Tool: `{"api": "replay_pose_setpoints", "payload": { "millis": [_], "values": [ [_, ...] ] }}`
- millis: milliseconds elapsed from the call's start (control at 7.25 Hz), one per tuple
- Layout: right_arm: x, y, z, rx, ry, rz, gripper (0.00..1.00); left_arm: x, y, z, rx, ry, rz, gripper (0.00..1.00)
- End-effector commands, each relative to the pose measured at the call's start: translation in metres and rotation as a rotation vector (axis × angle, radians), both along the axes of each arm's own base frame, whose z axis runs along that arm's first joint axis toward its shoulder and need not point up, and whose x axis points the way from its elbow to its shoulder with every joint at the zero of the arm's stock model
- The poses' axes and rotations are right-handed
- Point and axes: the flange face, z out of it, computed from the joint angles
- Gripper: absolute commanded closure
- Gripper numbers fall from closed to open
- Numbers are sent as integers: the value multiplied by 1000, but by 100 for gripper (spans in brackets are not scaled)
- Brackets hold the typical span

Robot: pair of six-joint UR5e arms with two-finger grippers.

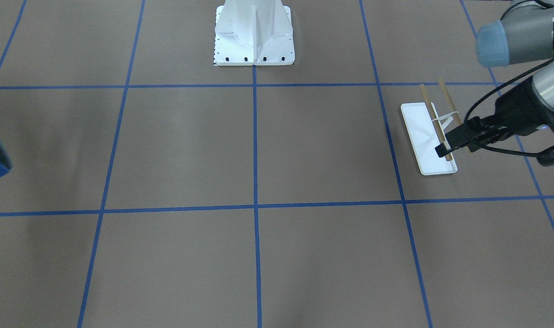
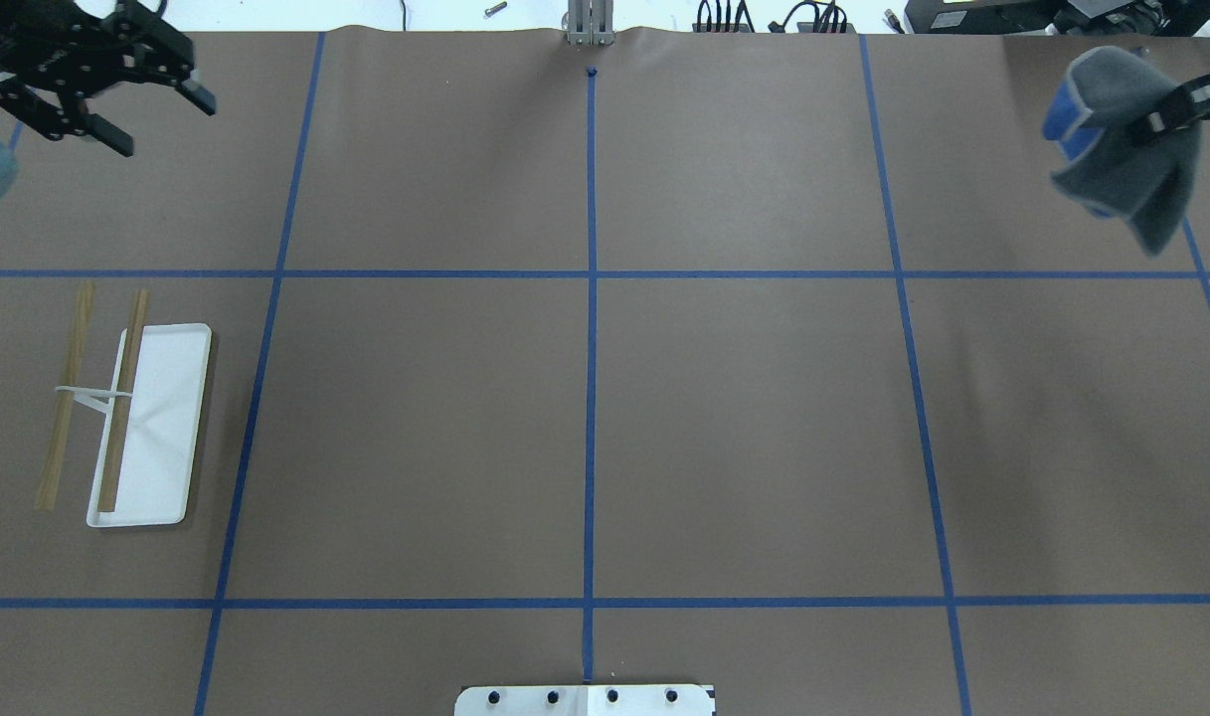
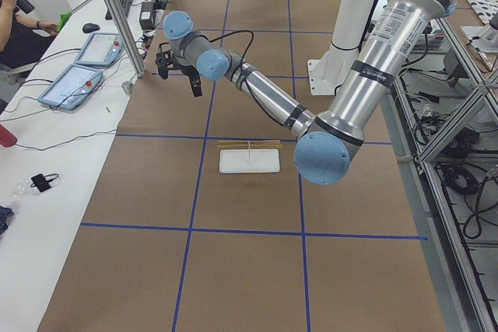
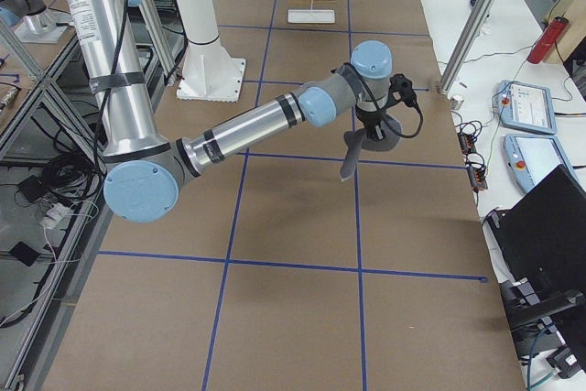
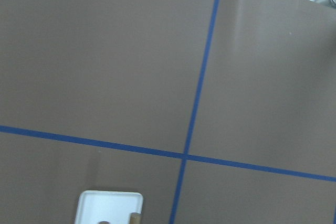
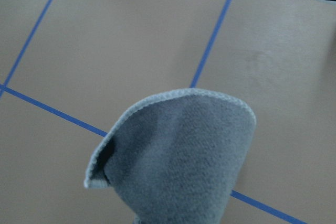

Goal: Hang towel on rack

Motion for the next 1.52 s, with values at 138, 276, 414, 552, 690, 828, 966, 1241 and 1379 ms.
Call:
{"api": "replay_pose_setpoints", "payload": {
  "millis": [138,276,414,552,690,828,966,1241,1379],
  "values": [
    [-155,27,-124,-28,-52,17,100,102,26,-74,133,85,-45,2],
    [-199,44,-149,-27,-58,25,100,131,30,-89,149,139,-78,2],
    [-239,61,-167,-13,-58,21,100,155,33,-112,161,170,-85,2],
    [-267,77,-179,-6,-64,1,100,172,39,-135,176,183,-110,2],
    [-283,88,-186,11,-64,-13,100,184,46,-155,198,199,-110,2],
    [-294,95,-193,24,-69,-26,100,199,52,-170,208,214,-86,2],
    [-296,96,-200,28,-76,-30,100,233,78,-187,219,238,-25,2],
    [-301,101,-205,35,-83,-43,100,263,91,-199,263,247,-56,2],
    [-303,103,-204,34,-82,-46,100,279,87,-188,279,268,-52,3]
  ]
}}
